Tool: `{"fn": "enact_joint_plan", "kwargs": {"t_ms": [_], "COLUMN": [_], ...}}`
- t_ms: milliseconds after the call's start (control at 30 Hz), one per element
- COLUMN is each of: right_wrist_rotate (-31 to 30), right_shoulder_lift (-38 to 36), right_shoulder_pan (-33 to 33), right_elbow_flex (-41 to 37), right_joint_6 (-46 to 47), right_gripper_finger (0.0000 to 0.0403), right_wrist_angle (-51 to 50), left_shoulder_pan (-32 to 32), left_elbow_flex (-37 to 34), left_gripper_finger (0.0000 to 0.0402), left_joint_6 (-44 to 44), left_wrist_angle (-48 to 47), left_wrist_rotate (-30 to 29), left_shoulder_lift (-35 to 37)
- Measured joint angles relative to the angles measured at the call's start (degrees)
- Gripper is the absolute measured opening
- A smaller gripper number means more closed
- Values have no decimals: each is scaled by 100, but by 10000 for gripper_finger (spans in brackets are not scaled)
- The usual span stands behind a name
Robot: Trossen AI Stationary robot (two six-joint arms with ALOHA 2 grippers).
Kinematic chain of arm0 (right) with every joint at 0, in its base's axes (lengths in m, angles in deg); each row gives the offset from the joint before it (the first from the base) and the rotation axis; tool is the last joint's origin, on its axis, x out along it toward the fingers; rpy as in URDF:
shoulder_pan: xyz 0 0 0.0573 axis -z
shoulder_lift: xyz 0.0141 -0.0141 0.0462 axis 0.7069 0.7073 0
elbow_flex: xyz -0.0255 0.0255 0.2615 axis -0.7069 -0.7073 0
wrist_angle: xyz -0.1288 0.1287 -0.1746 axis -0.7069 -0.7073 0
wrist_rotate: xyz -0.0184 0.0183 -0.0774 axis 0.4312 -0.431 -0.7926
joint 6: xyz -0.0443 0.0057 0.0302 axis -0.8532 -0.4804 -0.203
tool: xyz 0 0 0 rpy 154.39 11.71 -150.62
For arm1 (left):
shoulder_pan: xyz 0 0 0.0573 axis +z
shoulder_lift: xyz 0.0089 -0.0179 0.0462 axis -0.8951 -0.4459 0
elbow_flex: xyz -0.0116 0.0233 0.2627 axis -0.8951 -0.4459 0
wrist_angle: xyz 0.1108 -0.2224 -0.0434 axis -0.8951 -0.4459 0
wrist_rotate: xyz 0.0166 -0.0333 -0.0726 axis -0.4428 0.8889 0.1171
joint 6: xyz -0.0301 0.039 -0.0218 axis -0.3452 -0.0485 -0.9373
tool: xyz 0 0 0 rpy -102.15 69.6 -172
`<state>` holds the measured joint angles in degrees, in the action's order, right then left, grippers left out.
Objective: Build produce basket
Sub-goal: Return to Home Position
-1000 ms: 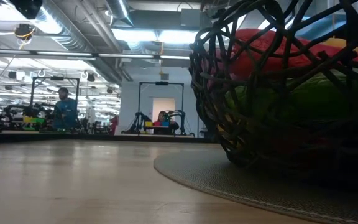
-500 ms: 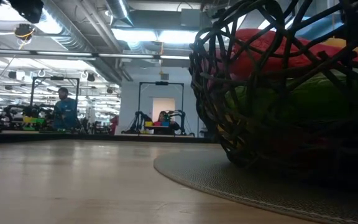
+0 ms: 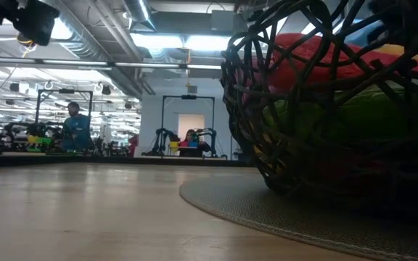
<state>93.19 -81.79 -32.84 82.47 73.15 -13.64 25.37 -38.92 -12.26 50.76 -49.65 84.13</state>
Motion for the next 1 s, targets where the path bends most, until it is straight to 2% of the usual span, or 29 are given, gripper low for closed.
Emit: {"fn": "enact_joint_plan", "kwargs": {"t_ms": [233,467,767,1000], "right_wrist_rotate": [9,-8,4,8], "right_shoulder_lift": [0,-4,24,24], "right_shoulder_pan": [0,-2,-2,-2], "right_elbow_flex": [-753,-1427,-1424,-1424], "right_joint_6": [-208,-790,-913,-883], "right_gripper_finger": [0,0,0,0], "right_wrist_angle": [622,1389,1195,1056], "left_shoulder_pan": [0,0,-2,-4], "left_elbow_flex": [-654,-1169,-1824,-1907], "left_gripper_finger": [236,236,236,236], "left_joint_6": [295,349,369,779], "left_wrist_angle": [680,1117,1651,1942], "left_wrist_rotate": [-7,-25,-14,565], "left_shoulder_lift": [0,2,-8,0]}}
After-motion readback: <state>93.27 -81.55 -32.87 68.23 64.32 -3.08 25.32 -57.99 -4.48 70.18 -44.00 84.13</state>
